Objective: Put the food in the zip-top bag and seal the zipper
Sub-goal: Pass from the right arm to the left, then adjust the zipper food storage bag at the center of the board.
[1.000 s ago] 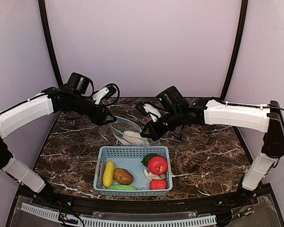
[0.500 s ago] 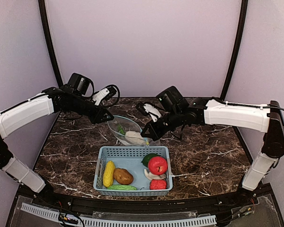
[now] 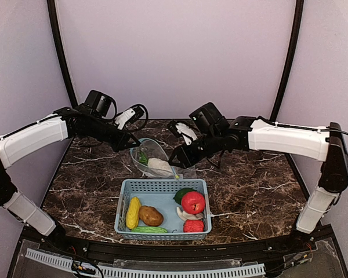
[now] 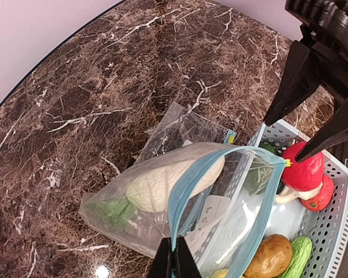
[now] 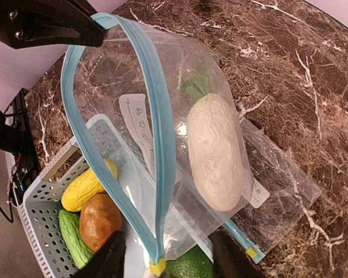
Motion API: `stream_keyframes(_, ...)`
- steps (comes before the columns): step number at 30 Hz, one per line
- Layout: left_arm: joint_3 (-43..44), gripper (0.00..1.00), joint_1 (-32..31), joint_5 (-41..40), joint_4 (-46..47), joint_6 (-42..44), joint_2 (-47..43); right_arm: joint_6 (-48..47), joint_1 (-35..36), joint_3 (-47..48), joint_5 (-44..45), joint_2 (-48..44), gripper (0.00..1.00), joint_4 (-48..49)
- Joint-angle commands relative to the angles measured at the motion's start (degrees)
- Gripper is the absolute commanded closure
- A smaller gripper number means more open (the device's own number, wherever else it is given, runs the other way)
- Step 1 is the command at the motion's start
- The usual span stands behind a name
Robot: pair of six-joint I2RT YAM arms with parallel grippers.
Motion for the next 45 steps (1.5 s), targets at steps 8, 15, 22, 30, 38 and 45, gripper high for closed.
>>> stream_keyframes(8, 0.2, 0.99, 0.2, 0.3, 3.3, -6.4, 1.8, 6.6, 0.9, 3.7, 8.1, 6.1, 0.19, 0.9)
stream_keyframes(15, 0.0, 0.99, 0.2, 1.4, 3.6, -6.7, 1.9, 11.0, 0.7, 7.7, 16.6, 11.6, 0.17, -2.1)
stream_keyframes(22, 0.1, 0.99, 0.2, 3.1, 3.8, -7.1, 2.7, 11.3, -0.6, 12.5, 17.7, 17.5, 0.28, -3.9)
stream_keyframes(30, -0.1, 0.99, 0.2, 4.5, 4.5, -8.0, 2.7, 11.4, -2.2, 12.6, 18.8, 21.2, 0.4, -5.0)
stream_keyframes(38, -0.4, 0.99, 0.2, 8.2, 5.8, -9.7, 3.3, 10.9, -4.0, 14.2, 18.7, 24.5, 0.44, -4.3)
stream_keyframes(45, -0.8, 0.99, 0.4, -0.8, 7.0, -13.9, 3.9, 10.0, -4.3, 12.2, 16.6, 21.3, 0.24, -1.7)
